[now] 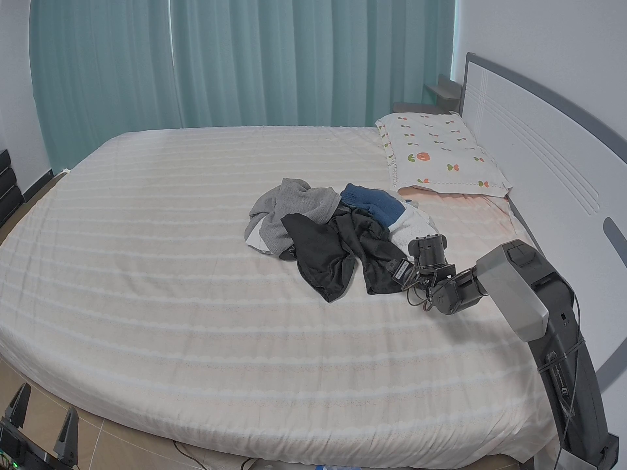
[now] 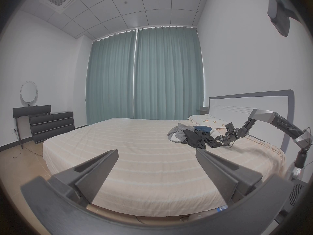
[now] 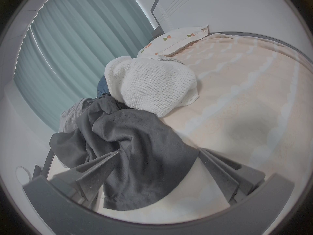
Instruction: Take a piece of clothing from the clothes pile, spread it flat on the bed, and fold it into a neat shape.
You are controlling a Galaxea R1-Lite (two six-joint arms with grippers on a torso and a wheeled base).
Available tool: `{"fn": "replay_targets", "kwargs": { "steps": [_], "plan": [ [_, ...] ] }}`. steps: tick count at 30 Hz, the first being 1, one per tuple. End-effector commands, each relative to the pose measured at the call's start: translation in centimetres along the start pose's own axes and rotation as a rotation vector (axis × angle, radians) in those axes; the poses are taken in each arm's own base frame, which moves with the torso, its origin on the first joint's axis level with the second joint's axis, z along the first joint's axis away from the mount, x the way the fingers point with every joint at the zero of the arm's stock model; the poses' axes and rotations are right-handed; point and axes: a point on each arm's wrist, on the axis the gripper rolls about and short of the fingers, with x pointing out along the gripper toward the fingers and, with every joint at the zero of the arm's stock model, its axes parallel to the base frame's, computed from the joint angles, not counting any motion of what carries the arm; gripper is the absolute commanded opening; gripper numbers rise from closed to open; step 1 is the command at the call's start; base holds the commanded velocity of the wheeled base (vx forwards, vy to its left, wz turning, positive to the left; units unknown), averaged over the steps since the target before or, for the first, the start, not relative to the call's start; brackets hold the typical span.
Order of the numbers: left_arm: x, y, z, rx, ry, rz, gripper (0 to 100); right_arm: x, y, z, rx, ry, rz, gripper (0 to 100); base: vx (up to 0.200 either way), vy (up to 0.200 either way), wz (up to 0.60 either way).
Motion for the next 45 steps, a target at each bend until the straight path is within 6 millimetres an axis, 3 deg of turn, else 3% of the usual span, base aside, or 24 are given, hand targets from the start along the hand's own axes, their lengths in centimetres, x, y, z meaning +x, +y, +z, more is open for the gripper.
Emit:
{"fn": "replay_targets", "kwargs": {
  "steps": [1,2,3,17,22,25,26,27,29,31,33,34,35,37,38,39,41,45],
  "plan": [
    [0.0,0.0,-0.5,0.000,-0.001,0.001,100,0.6,0.0,-0.1,0.013,-0.011,0.007,100,0.000,0.000,0.00],
    [0.0,0.0,-0.5,0.000,-0.001,0.001,100,0.6,0.0,-0.1,0.015,-0.012,0.008,100,0.000,0.000,0.00],
    [0.0,0.0,-0.5,0.000,-0.001,0.001,100,0.6,0.0,-0.1,0.015,-0.012,0.008,0,0.000,0.000,0.00],
    [0.0,0.0,-0.5,0.000,-0.001,0.001,100,-0.4,0.6,-0.4,0.017,-0.017,0.049,0,0.000,0.000,0.00],
    [0.0,0.0,-0.4,0.000,-0.002,0.001,100,-3.8,0.8,0.1,0.015,-0.013,0.086,0,0.000,0.000,0.00],
    [0.0,0.0,-0.5,0.000,-0.001,0.001,100,-6.5,0.5,0.4,0.011,0.020,0.091,0,0.000,0.000,0.00],
    [0.0,0.0,-0.5,0.000,-0.001,0.001,100,-8.7,-0.1,0.5,0.011,0.060,0.102,0,0.000,0.000,0.00],
    [0.0,0.0,-0.5,0.000,-0.001,0.001,100,-8.7,-0.1,0.5,0.011,0.060,0.102,0,0.000,0.000,0.00],
    [0.0,0.0,-0.5,0.000,-0.001,0.000,100,-13.8,-1.5,0.7,0.058,0.135,0.166,0,0.000,0.000,0.00],
    [0.0,0.0,-0.5,0.000,-0.001,0.001,100,-15.7,-2.1,0.6,0.075,0.157,0.192,0,0.000,0.000,0.00],
    [0.0,0.0,-0.5,0.000,-0.001,0.001,100,-20.1,-3.1,0.0,0.081,0.175,0.263,0,0.000,0.000,0.00],
    [0.0,0.0,-0.5,0.000,-0.001,0.000,100,-21.6,-3.4,-0.2,0.077,0.173,0.288,0,0.000,0.000,0.00],
    [0.0,0.0,-0.5,0.000,-0.001,0.001,100,-21.9,-3.5,-0.3,0.076,0.172,0.291,0,0.000,0.000,0.00],
    [0.0,0.0,-0.5,0.000,-0.001,0.000,100,-25.7,-3.9,-0.5,0.061,0.141,0.355,0,0.000,0.000,0.00],
    [0.0,0.0,-0.5,0.000,-0.001,0.000,100,-27.0,-4.0,-0.6,0.058,0.138,0.372,0,0.000,0.000,0.00],
    [0.0,0.0,-0.5,0.000,-0.001,0.000,100,-27.0,-4.0,-0.6,0.058,0.138,0.372,0,0.000,0.000,0.00],
    [0.0,0.0,-0.5,0.000,-0.001,0.001,100,-30.7,-4.2,-0.4,0.047,0.136,0.432,0,0.000,0.000,0.00],
    [0.0,0.0,-0.5,0.000,-0.001,0.000,100,-33.2,-4.2,-0.1,0.044,0.111,0.482,0,0.000,0.000,0.00]
  ]
}}
